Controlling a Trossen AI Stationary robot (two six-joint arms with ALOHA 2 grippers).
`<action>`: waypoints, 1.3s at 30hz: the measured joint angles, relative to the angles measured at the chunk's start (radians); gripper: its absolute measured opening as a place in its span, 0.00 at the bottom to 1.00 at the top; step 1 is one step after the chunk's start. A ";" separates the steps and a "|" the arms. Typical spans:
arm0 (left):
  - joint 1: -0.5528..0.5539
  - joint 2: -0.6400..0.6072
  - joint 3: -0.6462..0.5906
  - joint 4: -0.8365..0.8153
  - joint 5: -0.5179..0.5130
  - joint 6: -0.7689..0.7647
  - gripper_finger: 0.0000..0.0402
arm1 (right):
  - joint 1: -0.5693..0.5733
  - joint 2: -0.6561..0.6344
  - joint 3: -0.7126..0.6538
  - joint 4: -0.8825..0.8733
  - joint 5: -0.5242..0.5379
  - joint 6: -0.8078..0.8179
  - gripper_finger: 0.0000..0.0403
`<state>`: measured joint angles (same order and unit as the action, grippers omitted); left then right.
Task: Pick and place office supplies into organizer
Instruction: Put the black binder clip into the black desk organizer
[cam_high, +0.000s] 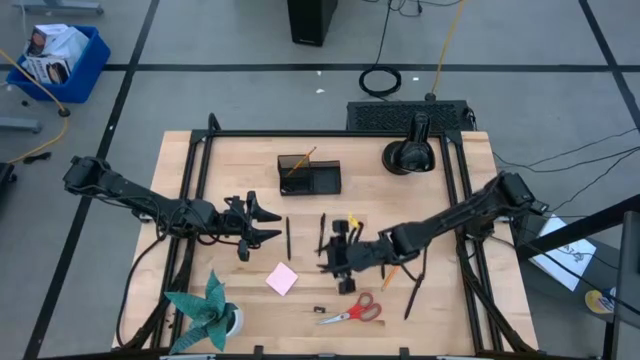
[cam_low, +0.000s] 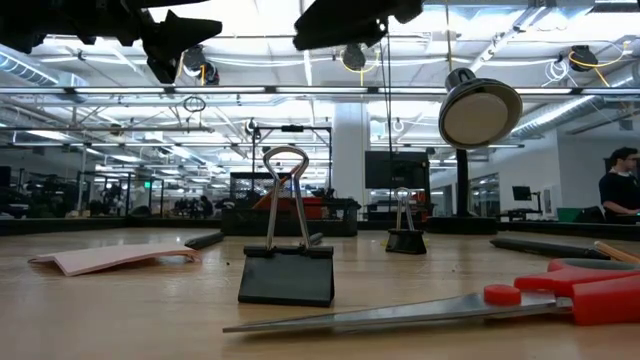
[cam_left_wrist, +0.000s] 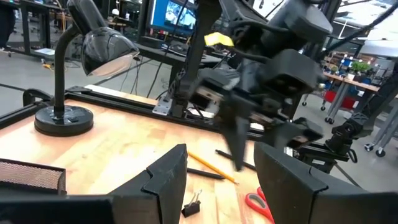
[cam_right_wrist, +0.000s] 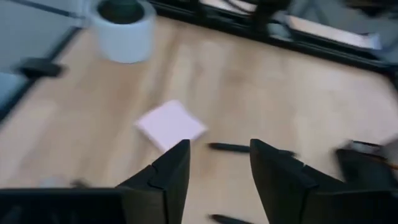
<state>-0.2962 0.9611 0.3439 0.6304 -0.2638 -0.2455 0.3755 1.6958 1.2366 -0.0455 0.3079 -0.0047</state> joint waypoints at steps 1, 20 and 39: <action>0.000 0.000 0.000 0.000 0.000 0.000 0.48 | 0.011 0.000 0.000 0.000 -0.019 0.014 0.40; 0.000 0.000 0.000 -0.003 0.000 0.001 0.48 | 0.176 0.000 -0.321 0.477 0.058 0.297 0.45; 0.000 0.000 0.000 -0.025 -0.026 0.003 0.48 | 0.270 0.179 -0.332 0.614 0.219 0.380 0.44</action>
<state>-0.2961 0.9611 0.3439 0.6055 -0.2897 -0.2421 0.6456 1.8751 0.9051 0.5686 0.5265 0.3753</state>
